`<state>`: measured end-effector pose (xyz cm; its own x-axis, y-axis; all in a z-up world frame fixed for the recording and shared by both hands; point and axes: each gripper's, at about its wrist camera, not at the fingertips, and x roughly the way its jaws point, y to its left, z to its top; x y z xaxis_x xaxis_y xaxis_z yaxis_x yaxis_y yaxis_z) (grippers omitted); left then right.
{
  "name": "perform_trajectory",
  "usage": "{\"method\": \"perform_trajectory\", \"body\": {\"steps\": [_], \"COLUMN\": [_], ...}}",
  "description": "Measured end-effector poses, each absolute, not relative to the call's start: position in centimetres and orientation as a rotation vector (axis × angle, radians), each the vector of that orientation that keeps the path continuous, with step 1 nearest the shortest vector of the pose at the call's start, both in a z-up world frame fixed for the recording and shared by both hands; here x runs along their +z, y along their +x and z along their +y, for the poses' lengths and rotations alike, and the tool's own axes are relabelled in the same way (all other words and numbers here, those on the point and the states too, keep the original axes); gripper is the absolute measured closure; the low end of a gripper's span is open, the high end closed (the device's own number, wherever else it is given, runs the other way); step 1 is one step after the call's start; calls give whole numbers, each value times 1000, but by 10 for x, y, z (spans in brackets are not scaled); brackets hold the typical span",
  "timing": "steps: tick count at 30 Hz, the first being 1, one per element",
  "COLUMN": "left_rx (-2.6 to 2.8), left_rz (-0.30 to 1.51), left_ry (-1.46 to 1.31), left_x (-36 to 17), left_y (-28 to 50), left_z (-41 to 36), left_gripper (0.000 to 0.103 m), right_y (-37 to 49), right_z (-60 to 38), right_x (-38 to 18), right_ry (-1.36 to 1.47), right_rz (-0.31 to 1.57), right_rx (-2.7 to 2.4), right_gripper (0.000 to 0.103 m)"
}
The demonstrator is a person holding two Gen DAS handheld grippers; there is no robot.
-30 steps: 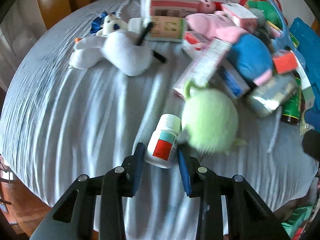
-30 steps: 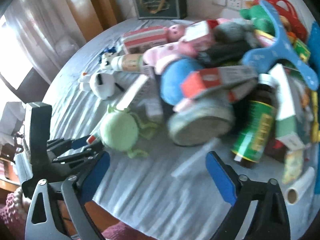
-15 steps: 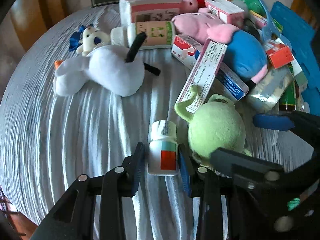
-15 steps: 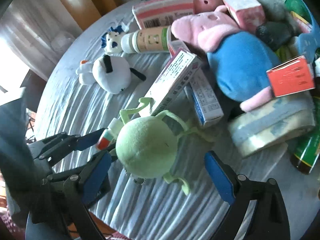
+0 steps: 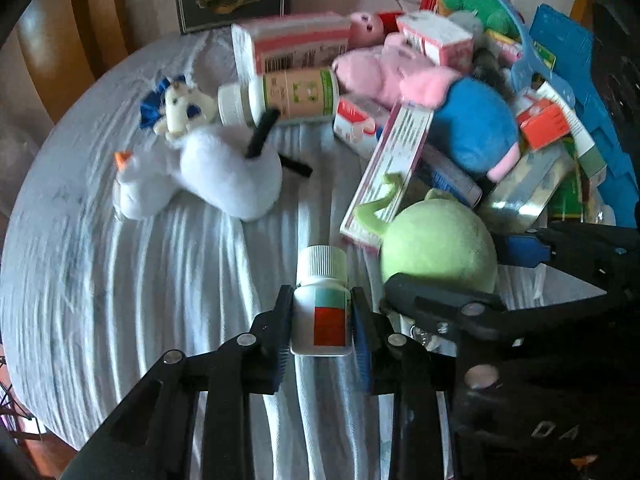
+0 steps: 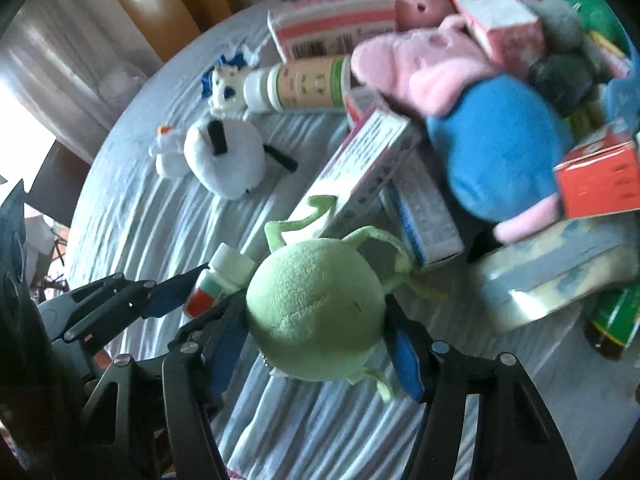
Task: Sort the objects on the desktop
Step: 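Grasp a small white medicine bottle with the left tool while the right tool grasps a green plush ball, then lift the medicine bottle and green plush and carry both over the blue bin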
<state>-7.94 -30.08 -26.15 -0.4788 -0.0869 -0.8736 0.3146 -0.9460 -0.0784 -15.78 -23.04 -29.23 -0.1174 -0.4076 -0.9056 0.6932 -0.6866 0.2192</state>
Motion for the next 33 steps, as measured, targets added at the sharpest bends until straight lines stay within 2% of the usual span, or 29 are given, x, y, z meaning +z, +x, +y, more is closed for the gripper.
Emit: {"method": "perform_trajectory", "body": {"steps": [14,22,33], "left_rx": [-2667,-2821,-2928], "left_rz": [216,142,33], "left_ry": [1116,991,880], "left_x": [-155,-96,-49], "left_y": [-80,-98,-145], "left_z": [-278,-211,-83], "left_gripper": [76,76,76], "right_y": [-149,-133,-157], "right_z": [-170,-83,55], "right_x": [-169,-90,-38], "right_ry": [1053,805,674], "right_rz": [249,252,190], "right_rx": [-2187,-2457,-2650], "right_gripper": [39,38,38]}}
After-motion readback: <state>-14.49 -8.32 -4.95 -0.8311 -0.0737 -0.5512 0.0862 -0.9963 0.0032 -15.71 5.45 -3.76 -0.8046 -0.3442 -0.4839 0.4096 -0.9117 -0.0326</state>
